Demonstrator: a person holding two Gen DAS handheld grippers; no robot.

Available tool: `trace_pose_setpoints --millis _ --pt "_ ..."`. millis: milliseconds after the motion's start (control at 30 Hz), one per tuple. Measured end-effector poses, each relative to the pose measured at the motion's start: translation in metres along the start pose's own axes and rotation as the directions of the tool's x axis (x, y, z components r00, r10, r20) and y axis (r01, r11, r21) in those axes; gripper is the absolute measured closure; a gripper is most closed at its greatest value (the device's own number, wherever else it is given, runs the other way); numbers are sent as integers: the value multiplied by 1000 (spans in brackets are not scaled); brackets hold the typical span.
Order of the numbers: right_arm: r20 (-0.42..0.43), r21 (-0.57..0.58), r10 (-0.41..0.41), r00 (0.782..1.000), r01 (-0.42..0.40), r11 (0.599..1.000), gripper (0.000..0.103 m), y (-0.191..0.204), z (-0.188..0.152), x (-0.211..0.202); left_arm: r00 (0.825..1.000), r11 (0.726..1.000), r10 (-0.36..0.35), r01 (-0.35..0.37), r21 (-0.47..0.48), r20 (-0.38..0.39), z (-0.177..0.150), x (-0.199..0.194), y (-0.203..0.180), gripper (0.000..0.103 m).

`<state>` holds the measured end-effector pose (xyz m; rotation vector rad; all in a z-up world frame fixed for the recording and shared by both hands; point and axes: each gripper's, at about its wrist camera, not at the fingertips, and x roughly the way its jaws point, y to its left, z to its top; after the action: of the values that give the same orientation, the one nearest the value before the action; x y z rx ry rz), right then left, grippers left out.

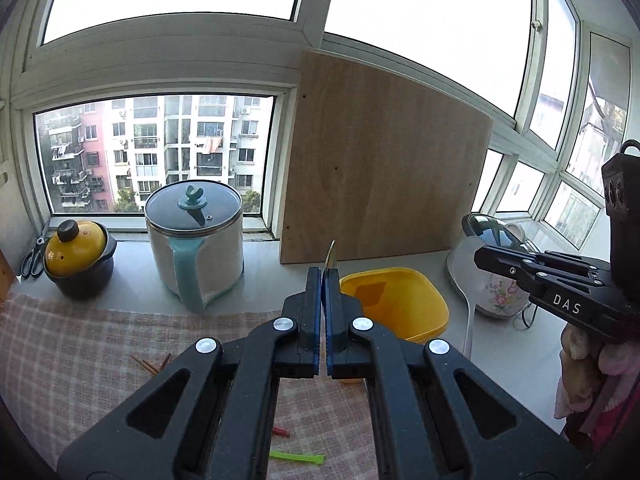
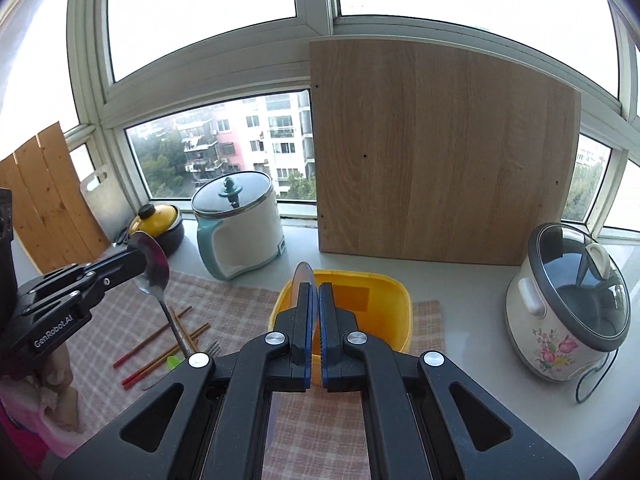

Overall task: Organize utensils
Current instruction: 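Carry the steel spoon in the left tool over the yellow bin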

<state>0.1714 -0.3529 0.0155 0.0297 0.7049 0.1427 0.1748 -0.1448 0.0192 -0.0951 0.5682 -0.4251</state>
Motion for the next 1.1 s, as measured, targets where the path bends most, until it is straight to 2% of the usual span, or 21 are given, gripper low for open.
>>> trace_pose_setpoints --millis 267,567,867,1100 --pt "27 -19 -50 998 51 999 102 -20 23 20 999 1000 10 -10 7 31 29 35 -16 103" --pt "28 27 -85 996 84 996 102 -47 36 50 999 999 33 -33 -19 27 48 76 -17 103" --pt "-8 45 -99 995 99 994 102 -57 31 80 999 999 28 -29 -16 -36 35 109 -19 103" --pt "-47 65 -94 994 97 993 102 -63 17 91 996 1000 14 -16 -27 -87 19 120 -17 103"
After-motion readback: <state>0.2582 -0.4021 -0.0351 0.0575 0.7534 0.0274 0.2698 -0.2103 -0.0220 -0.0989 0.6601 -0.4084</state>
